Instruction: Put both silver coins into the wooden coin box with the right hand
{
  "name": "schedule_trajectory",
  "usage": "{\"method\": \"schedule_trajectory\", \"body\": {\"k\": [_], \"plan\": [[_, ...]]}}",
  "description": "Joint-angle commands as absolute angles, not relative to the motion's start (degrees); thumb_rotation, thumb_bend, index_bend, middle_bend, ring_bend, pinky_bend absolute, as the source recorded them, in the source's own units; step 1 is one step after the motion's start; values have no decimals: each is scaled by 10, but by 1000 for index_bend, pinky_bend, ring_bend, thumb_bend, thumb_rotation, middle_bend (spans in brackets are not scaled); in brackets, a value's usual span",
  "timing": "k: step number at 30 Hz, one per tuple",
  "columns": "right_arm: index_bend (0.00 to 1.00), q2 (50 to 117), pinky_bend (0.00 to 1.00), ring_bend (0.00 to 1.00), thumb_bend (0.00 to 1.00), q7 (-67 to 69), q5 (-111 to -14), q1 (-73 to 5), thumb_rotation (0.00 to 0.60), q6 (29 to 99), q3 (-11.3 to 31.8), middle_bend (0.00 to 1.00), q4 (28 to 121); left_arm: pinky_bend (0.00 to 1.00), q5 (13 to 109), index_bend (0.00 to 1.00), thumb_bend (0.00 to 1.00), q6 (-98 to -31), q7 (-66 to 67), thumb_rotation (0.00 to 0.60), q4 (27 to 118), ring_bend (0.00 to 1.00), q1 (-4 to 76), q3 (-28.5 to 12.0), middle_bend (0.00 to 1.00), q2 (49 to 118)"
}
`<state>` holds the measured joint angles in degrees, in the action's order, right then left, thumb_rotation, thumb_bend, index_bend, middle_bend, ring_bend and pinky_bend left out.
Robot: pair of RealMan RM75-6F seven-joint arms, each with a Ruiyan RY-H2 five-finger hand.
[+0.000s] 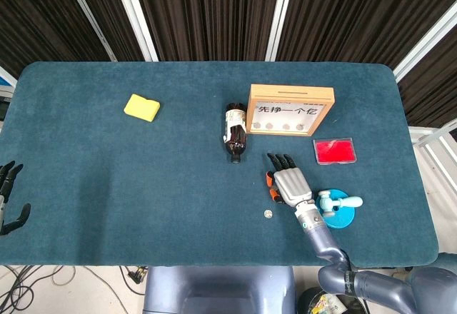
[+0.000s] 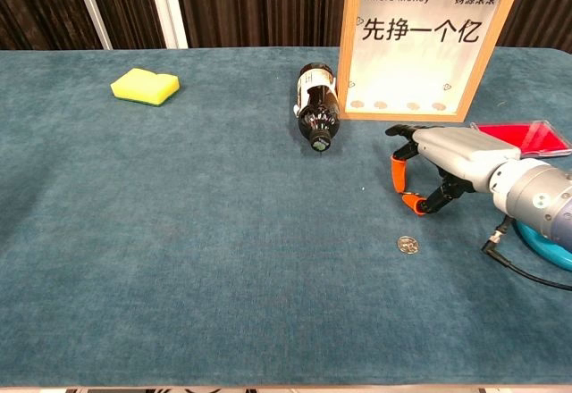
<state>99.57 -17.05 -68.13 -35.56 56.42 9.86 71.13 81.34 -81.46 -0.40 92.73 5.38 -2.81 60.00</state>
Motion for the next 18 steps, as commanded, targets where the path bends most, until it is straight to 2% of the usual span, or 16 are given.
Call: {"method": "schedule_trajectory", "body": {"k": [1,18], "plan": [[488,994,0,0,473,-173,-681,-356,600,563,97,2,712,0,813,33,396,-814,-4,600,927,0,54,-28,0,600],[453,987,0,0,472,-180,-673,-354,600,564,96,2,725,0,807,33,396,-812,-6,600,930,0,53,-29,0,599]]}}
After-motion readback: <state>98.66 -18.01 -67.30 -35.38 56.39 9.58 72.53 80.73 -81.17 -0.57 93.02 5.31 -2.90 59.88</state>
